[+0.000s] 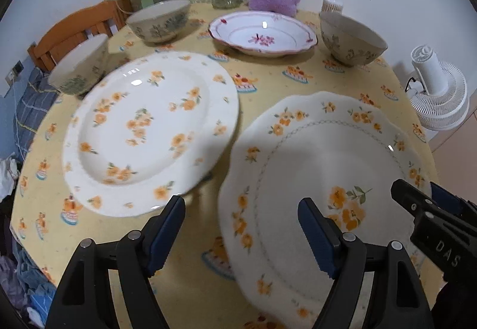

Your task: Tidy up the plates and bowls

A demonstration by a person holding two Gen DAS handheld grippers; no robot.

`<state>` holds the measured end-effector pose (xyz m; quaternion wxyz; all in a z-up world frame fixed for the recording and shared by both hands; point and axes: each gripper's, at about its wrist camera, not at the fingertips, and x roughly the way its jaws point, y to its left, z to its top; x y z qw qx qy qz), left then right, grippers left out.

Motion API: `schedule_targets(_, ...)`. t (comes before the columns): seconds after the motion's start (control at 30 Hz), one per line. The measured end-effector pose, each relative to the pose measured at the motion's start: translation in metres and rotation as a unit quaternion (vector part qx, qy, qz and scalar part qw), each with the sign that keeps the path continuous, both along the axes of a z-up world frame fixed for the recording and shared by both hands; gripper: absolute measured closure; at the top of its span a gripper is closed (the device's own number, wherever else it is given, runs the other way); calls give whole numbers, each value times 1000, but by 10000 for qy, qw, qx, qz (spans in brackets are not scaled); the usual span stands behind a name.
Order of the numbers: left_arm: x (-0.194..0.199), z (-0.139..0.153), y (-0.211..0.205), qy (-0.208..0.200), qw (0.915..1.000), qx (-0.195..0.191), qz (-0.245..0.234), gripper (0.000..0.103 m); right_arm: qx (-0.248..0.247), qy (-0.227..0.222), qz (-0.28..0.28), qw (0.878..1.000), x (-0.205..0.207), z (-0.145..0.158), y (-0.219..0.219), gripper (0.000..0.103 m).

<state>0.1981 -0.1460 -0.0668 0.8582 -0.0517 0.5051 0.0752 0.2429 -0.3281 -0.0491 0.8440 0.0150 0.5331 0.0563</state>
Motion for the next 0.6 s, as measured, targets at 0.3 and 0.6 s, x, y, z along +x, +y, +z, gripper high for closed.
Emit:
schedule_targets(0.3, -8, 21, 38, -216, 9997, -94, -47, 19, 27, -245, -156, 9996, -18, 32, 31, 25)
schedule_targets(0.6, -1, 23, 106, -183, 9991, -86, -360, 19, -2, -398, -267, 9989, -21, 43, 102, 25)
